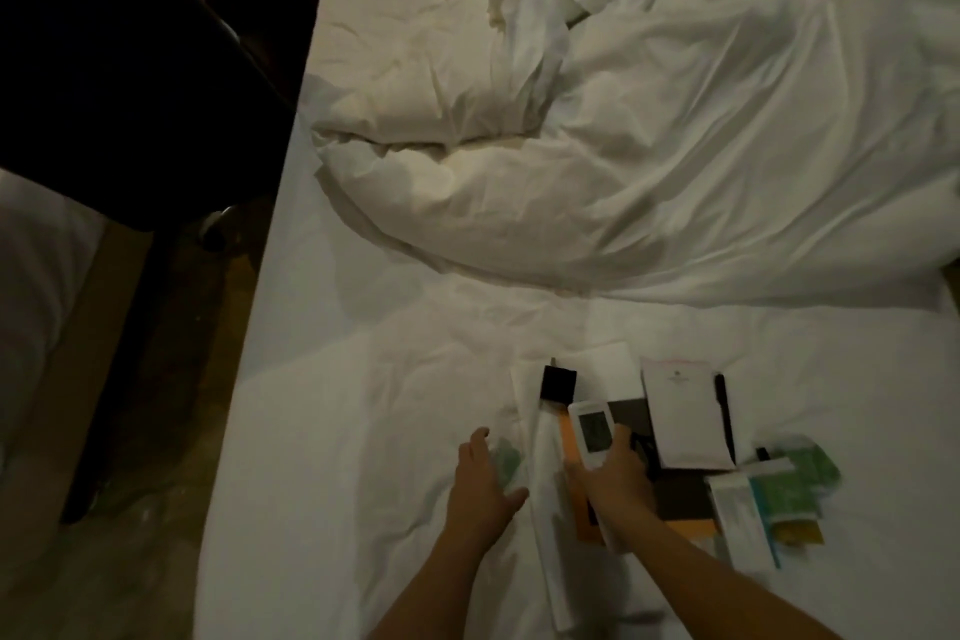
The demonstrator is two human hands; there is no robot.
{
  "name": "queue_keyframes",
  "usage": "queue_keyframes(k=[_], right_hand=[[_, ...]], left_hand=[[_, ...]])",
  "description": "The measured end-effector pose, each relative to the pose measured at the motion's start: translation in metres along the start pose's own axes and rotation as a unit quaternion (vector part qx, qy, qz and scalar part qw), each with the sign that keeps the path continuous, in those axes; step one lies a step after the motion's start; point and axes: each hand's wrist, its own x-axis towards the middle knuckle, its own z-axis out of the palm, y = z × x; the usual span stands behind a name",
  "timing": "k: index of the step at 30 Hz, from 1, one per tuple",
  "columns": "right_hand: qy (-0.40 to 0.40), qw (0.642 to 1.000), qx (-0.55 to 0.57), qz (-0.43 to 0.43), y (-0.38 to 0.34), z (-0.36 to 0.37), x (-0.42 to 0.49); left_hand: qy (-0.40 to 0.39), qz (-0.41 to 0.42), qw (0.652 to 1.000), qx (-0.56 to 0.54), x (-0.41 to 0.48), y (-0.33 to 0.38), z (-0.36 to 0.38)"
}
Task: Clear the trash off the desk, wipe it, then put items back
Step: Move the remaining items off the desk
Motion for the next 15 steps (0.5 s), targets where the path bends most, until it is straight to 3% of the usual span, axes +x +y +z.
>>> queue_keyframes(k=[11,15], right_hand=[[0.036,0.996,-0.079,-0.037,0.016,-0.004,-0.019],[0.049,0.995,-0.080,-0.028,0.023,-0.007,-0.046]], left_hand=[[-0.043,0.063,0.994,0.075,-0.017,0.006,-0.002],[-0.050,0.096,0.969,0.221,-0.035,0.014,-0.015]])
